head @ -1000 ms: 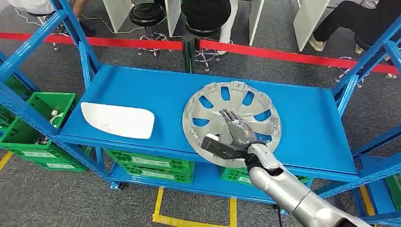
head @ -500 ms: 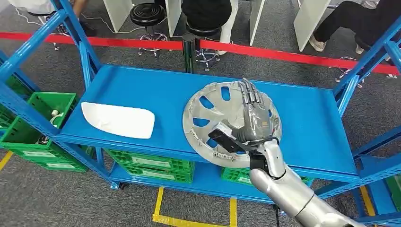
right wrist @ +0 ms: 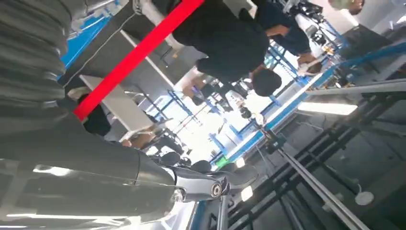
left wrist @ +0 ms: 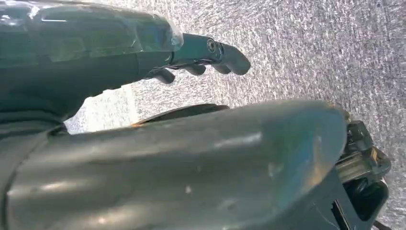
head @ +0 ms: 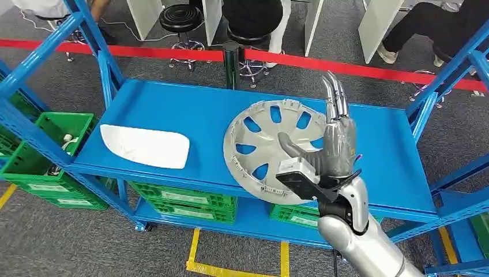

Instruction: Take the parts from the cabinet and place them on the table.

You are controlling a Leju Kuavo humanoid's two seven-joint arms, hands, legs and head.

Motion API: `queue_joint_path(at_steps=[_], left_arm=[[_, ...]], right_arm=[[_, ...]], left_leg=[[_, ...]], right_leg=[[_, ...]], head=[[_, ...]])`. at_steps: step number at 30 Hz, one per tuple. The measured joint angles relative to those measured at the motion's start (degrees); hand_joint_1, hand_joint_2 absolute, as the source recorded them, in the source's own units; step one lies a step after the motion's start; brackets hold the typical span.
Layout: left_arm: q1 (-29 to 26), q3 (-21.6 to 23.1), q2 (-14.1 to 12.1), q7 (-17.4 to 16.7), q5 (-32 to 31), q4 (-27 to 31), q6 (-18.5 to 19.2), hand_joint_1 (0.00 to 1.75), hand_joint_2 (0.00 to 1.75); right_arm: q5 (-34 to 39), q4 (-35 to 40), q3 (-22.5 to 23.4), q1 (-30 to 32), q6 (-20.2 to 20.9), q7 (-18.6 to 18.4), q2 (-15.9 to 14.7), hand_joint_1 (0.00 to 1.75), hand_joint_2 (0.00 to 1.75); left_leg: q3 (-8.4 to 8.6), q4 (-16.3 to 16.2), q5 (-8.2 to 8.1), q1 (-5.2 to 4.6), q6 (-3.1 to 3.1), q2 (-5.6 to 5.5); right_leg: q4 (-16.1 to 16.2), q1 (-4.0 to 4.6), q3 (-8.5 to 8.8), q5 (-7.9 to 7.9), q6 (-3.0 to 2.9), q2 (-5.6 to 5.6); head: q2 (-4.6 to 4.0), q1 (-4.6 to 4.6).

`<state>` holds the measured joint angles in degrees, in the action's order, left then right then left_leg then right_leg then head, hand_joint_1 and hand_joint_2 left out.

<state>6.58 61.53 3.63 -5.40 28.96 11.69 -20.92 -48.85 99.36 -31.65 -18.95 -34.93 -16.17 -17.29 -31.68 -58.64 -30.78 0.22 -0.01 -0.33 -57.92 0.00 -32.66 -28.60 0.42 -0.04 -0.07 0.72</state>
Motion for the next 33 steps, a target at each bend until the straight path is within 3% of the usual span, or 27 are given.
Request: queue_joint_path(at_steps=[6,12,17,22,33], left_arm=[[0.01,0.00,-0.02,-0.57,-0.15,0.00,0.02,0.00,0.00],[0.03,0.00,-0.11,-0.74,-0.72,0.00,0.13,0.00,0.00],[0.44,0.33,-0.11,-1.29,-1.81,0.00,0.83,0.00,0.00],[0.92,0.39,0.00,-1.62,-2.14,0.00,1.01,0.00,0.00],[0.95,0.48,0.02,-1.66,-2.12,0.00,0.81,0.00,0.00]], right_arm=[[4.97,0.83,-0.02,0.18,3.68,-0.33,-0.04,0.00,1.75],[10.34,-0.31,-1.29,-0.84,17.19,-3.08,-0.87,0.00,1.75],[9.75,-4.60,-4.29,-2.95,23.00,-2.82,-0.76,0.00,1.75],[8.94,-9.45,-7.59,-4.27,23.50,-0.76,0.61,0.00,1.75],[8.85,-15.65,-12.04,-5.37,23.23,-0.66,2.49,0.00,1.75]], left_leg=[[-0.01,0.01,-0.01,0.00,0.00,0.08],[-0.04,0.02,-0.01,0.01,0.00,0.31],[-0.03,0.04,-0.01,0.02,0.01,0.68],[0.00,0.05,-0.04,0.03,0.04,1.10],[0.02,0.05,-0.09,0.02,0.02,1.16]], right_leg=[[0.00,0.00,0.00,-0.01,0.00,0.00],[0.01,0.00,0.00,0.00,0.00,0.00],[0.00,0.01,-0.01,0.00,-0.01,0.01],[-0.01,0.01,-0.02,0.00,-0.01,0.17],[0.01,0.01,-0.03,0.00,-0.01,0.28]], head=[[0.02,0.00],[0.00,0.02],[0.02,0.00],[0.02,-0.04],[0.02,-0.04]])
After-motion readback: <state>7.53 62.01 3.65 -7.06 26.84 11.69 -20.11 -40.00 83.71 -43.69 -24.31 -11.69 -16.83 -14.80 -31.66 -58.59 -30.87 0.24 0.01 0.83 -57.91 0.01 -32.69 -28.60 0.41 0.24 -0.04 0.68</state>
